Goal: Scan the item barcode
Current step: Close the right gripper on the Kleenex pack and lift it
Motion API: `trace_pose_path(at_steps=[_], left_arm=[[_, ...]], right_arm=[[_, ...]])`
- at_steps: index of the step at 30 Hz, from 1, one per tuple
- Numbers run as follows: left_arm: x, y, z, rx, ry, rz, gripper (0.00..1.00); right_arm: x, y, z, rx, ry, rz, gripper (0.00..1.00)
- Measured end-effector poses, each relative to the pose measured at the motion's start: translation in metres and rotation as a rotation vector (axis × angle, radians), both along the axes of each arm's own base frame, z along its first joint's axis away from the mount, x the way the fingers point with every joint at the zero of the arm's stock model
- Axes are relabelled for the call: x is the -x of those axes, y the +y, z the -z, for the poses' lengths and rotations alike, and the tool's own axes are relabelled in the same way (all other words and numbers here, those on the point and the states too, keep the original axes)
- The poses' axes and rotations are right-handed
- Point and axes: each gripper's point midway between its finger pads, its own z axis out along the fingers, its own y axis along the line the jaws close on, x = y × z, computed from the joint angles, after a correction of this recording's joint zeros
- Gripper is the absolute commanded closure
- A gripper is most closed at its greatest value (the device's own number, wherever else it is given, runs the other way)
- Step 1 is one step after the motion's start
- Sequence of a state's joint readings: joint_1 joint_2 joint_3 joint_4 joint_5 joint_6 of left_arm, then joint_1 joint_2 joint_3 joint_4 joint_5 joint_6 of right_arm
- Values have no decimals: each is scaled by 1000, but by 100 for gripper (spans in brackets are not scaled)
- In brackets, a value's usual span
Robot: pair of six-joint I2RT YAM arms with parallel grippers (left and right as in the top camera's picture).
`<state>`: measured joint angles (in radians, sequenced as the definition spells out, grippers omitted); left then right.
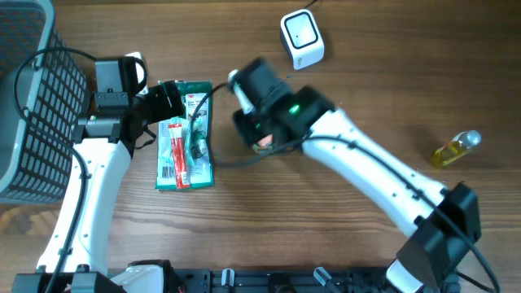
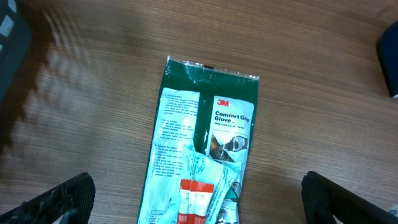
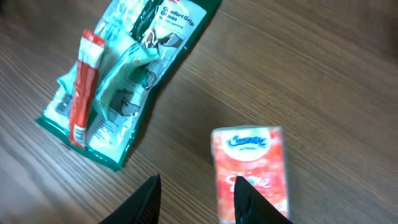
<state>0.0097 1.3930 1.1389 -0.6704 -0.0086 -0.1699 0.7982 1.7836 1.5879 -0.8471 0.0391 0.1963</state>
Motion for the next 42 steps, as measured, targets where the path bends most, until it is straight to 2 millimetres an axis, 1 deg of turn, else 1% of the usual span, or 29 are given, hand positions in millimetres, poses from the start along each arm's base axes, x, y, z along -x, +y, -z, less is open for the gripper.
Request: trace_pose_path(at_steps=[1, 2, 3, 5, 6, 7, 9, 10, 12, 15, 16, 17, 19, 20, 24, 27, 38, 42], left_arm=[[0, 0, 0, 0, 0, 0, 0], [0, 0, 0, 0, 0, 0, 0], [0, 0, 0, 0, 0, 0, 0], [0, 0, 0, 0, 0, 0, 0], [0, 0, 0, 0, 0, 0, 0], [0, 0, 0, 0, 0, 0, 0], [0, 0, 0, 0, 0, 0, 0], [0, 0, 0, 0, 0, 0, 0], [0, 0, 0, 0, 0, 0, 0], [0, 0, 0, 0, 0, 0, 0], [0, 0, 0, 0, 0, 0, 0], [0, 0, 0, 0, 0, 0, 0], [0, 0, 0, 0, 0, 0, 0], [0, 0, 0, 0, 0, 0, 0], [0, 0, 0, 0, 0, 0, 0], [0, 0, 0, 0, 0, 0, 0], [0, 0, 0, 0, 0, 0, 0], [0, 0, 0, 0, 0, 0, 0]], right_arm=[[3, 4, 1, 20, -25, -7, 57], [5, 8, 3, 38, -47, -12, 48], [6, 12, 7, 62, -65, -17, 43], [6, 15, 17, 101, -77, -22, 26], [5, 14, 27, 132, -76, -11, 21], [4, 13, 33, 153, -76, -8, 18], [1, 11, 45, 183, -70, 4, 5], [1, 10, 48, 193, -69, 8, 0], [0, 9, 54, 209, -65, 12, 0], [-2, 8, 55, 212, -69, 19, 1], [-2, 8, 55, 211, -70, 20, 10], [-3, 7, 55, 213, -71, 22, 26], [-3, 7, 54, 215, -73, 23, 51], [-3, 7, 54, 214, -74, 25, 56], [-3, 5, 55, 221, -74, 26, 56], [-3, -1, 55, 250, -79, 35, 56], [-2, -8, 57, 284, -74, 42, 57], [1, -12, 60, 300, -63, 40, 57]])
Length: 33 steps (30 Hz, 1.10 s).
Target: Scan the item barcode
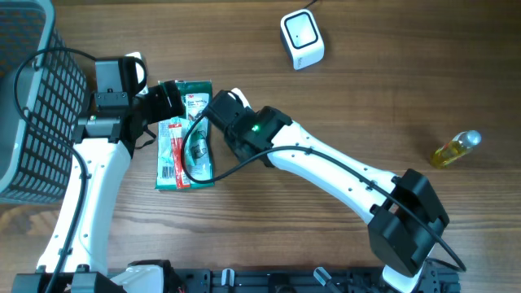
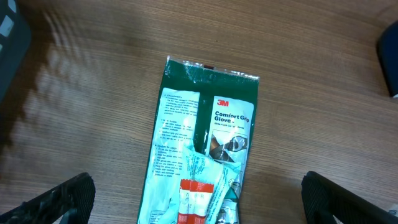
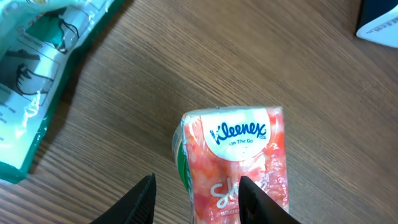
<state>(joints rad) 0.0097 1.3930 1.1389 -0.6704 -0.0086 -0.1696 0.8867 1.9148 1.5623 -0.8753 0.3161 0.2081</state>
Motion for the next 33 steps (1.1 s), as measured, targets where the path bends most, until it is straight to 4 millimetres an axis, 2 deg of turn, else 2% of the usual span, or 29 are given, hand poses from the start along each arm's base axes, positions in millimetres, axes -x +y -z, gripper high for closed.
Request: trace_pose_path(at_steps=[6, 13, 17, 22, 26, 27, 29, 30, 33], left_arm=[[0, 0, 0, 0, 0, 0, 0], [0, 0, 0, 0, 0, 0, 0], [0, 0, 0, 0, 0, 0, 0], [0, 0, 0, 0, 0, 0, 0], [0, 0, 0, 0, 0, 0, 0], [0, 0, 0, 0, 0, 0, 0], [0, 0, 0, 0, 0, 0, 0], [0, 0, 0, 0, 0, 0, 0], [0, 0, 0, 0, 0, 0, 0]], right_arm=[[4, -7, 15, 27, 10, 3, 59], [4, -9, 17, 35, 6, 6, 59], [2, -10, 16, 42, -2, -2, 76], [0, -8, 16, 41, -13, -15, 75], [0, -8, 16, 46, -13, -26, 70], [0, -8, 16, 47, -13, -27, 72], [0, -8, 16, 48, -14, -31, 91], [0, -8, 16, 51, -14, -35, 95], [0, -7, 15, 50, -16, -37, 96]])
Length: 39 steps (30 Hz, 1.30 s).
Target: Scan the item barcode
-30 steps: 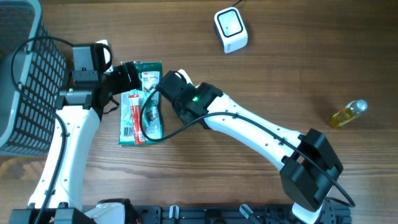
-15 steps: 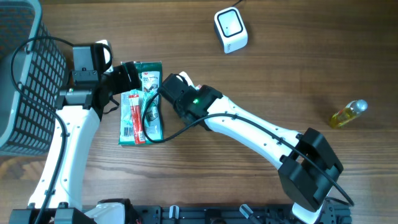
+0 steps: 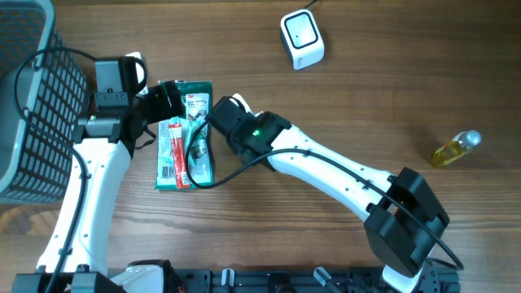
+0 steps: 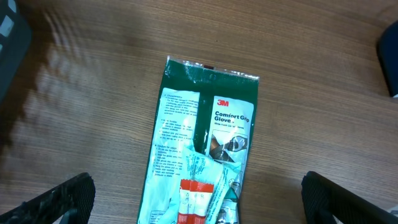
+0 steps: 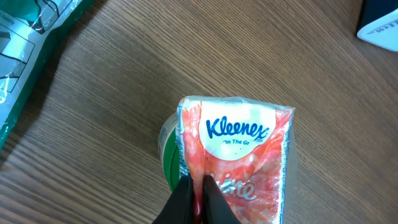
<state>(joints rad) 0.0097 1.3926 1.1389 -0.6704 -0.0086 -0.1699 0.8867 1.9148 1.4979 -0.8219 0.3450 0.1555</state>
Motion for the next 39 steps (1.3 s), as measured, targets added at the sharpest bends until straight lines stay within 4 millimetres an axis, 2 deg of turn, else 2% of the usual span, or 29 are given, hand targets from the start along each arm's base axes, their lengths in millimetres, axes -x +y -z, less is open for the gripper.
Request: trace_pose_path(at_steps=[7, 10, 12, 13, 15, 17, 20, 22, 25, 29, 34, 39], left_arm=[[0, 0, 0, 0, 0, 0, 0], [0, 0, 0, 0, 0, 0, 0], [0, 0, 0, 0, 0, 0, 0], [0, 0, 0, 0, 0, 0, 0], [0, 0, 0, 0, 1, 0, 0], [0, 0, 0, 0, 0, 0, 0], [0, 0, 0, 0, 0, 0, 0], [0, 0, 0, 0, 0, 0, 0], [0, 0, 0, 0, 0, 0, 0], [0, 0, 0, 0, 1, 0, 0], [0, 0, 0, 0, 0, 0, 0], [0, 0, 0, 0, 0, 0, 0]], right_arm=[[-4, -5, -7, 14, -33, 14, 96], [-9, -13, -42, -62, -77, 55, 96], [-13, -29, -75, -153, -87, 96, 96], [-19, -42, -97, -220, -97, 133, 96], [-23, -64, -105, -300, -29, 197, 96], [-32, -88, -98, -378, 63, 272, 96], [-41, -125, -74, -509, 203, 381, 96], [-43, -138, -57, -582, 259, 419, 96], [-37, -139, -29, -724, 343, 407, 96], [-22, -124, 0, -878, 416, 357, 96], [-13, -116, 24, -989, 421, 367, 96], [-7, -115, 36, -1043, 420, 401, 96]])
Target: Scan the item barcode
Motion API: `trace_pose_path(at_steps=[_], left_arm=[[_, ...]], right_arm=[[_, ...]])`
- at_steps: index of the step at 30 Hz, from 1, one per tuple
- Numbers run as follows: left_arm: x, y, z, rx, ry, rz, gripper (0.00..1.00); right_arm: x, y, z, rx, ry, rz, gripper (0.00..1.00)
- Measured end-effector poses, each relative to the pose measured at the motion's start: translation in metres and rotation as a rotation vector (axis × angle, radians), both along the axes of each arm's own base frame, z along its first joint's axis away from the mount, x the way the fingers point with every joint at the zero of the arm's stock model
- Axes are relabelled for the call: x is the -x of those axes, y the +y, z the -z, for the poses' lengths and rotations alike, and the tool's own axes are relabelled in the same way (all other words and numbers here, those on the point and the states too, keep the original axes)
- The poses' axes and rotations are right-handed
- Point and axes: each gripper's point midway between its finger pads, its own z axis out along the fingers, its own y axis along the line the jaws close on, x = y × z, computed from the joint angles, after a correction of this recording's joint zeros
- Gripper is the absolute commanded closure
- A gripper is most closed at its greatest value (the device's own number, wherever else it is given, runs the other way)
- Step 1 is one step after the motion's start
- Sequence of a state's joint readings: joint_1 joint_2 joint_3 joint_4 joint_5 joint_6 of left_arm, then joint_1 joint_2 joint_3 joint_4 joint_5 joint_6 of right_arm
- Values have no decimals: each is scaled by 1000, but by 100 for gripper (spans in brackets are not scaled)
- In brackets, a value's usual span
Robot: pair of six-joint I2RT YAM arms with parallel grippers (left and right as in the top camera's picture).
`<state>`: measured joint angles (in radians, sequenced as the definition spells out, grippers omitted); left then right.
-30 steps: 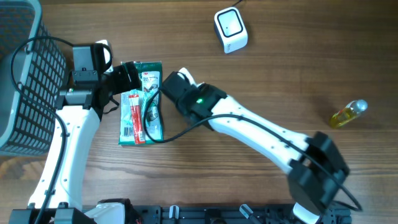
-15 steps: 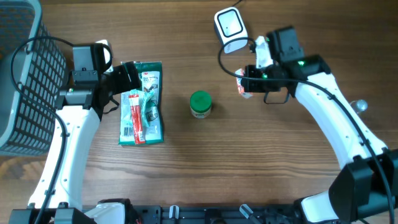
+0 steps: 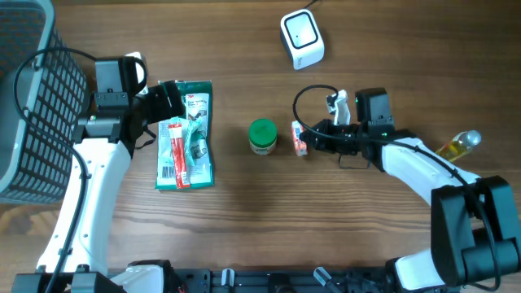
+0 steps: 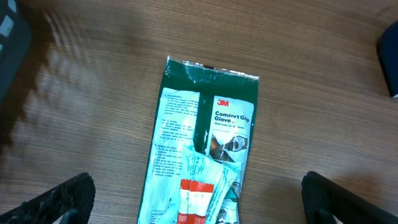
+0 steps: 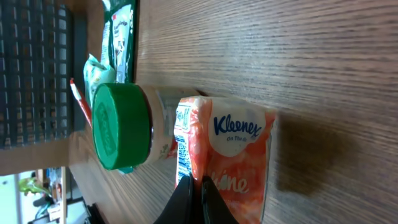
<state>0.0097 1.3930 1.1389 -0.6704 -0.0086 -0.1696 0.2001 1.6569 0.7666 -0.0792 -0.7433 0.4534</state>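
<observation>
A red-orange Kleenex tissue pack [image 3: 299,138] is pinched in my right gripper [image 3: 308,138], which is shut on it; in the right wrist view the pack [image 5: 239,146] stands on edge between the closed fingers of that gripper [image 5: 196,193]. Right beside the pack stands a green-lidded jar [image 3: 262,137] [image 5: 121,127]. The white barcode scanner [image 3: 302,39] sits at the far centre. My left gripper [image 3: 167,102] [image 4: 199,205] hangs open over a green 3M glove packet [image 4: 202,143].
A dark wire basket [image 3: 32,98] stands at the far left. The glove packet [image 3: 186,134] carries a red tube. A small yellow oil bottle [image 3: 456,149] lies at the right. Bare wood surrounds the scanner.
My right gripper, still shut on the tissue pack, has moved from beside the glove packet to the table's middle right and turned sideways. The green-lidded jar now shows. The left arm has not moved.
My right gripper first hung open over the tissue pack beside the glove packet, then stood open lower around it, then was shut on it. Now it holds the pack on edge right of the jar. The left gripper stayed open throughout.
</observation>
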Motion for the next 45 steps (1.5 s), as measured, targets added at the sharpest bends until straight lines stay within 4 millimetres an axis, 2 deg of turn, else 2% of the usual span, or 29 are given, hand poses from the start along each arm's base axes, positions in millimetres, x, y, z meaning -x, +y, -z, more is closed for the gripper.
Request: trace_pose_path(at_steps=[4, 8, 11, 12, 14, 18, 27, 31, 32, 36, 40, 42, 43, 45], left_arm=[[0, 0, 0, 0, 0, 0, 0], [0, 0, 0, 0, 0, 0, 0], [0, 0, 0, 0, 0, 0, 0], [0, 0, 0, 0, 0, 0, 0], [0, 0, 0, 0, 0, 0, 0], [0, 0, 0, 0, 0, 0, 0], [0, 0, 0, 0, 0, 0, 0], [0, 0, 0, 0, 0, 0, 0], [0, 0, 0, 0, 0, 0, 0], [0, 0, 0, 0, 0, 0, 0], [0, 0, 0, 0, 0, 0, 0], [0, 0, 0, 0, 0, 0, 0], [0, 0, 0, 0, 0, 0, 0], [0, 0, 0, 0, 0, 0, 0]], right_arm=[[8, -5, 13, 17, 50, 35, 96], [7, -6, 14, 25, 54, 48, 94], [7, -7, 15, 27, 55, 51, 88], [7, -7, 15, 30, 55, 54, 84], [6, -9, 17, 40, 60, 64, 60], [8, -14, 23, 72, 79, 84, 28], [7, -16, 24, 90, 87, 93, 9], [-7, -24, -3, 163, 104, 124, 4], [-14, -28, -20, 200, 75, 141, 1], [-20, -24, -46, 290, -6, 144, 0], [-8, -9, -40, 393, -34, 102, 0], [0, -5, -44, 454, -25, 84, 0], [0, -4, -53, 476, -22, 79, 0], [-7, -2, -86, 499, -51, 85, 0]])
